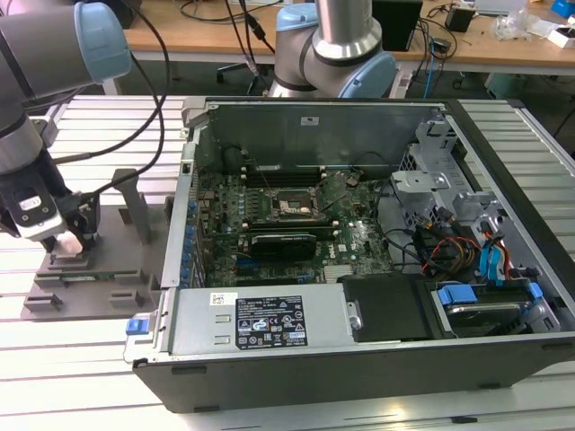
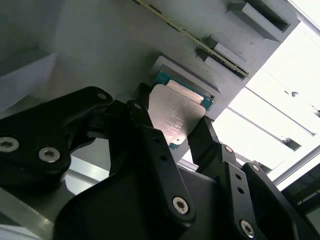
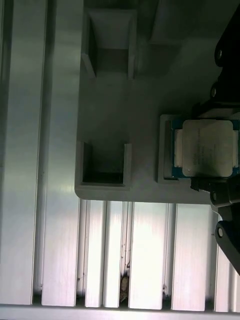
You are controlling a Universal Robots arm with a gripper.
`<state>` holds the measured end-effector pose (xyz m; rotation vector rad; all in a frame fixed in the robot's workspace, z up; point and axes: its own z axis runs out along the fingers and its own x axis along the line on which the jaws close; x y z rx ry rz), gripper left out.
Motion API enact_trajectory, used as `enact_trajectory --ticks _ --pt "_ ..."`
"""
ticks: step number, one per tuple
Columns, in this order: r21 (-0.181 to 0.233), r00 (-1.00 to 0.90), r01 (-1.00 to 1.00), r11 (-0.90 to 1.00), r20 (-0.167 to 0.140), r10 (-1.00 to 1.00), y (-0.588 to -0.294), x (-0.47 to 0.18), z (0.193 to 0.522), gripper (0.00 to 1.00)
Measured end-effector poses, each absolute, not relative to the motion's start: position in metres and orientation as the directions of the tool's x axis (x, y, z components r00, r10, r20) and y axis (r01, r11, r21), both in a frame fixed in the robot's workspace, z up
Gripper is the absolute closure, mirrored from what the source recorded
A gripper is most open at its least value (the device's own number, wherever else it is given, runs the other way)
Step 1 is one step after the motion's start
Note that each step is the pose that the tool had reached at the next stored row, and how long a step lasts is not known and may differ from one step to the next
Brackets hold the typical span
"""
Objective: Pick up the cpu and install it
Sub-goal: 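Pick up the cpu and move it towards the insertion slot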
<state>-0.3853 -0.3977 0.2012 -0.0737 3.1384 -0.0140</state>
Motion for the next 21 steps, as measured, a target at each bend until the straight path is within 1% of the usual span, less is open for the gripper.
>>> enact_trajectory --ticks 21 --pt "-0.009 -0.999 -0.047 0.999 -0.002 -0.047 -0.398 -0.385 0.219 0.45"
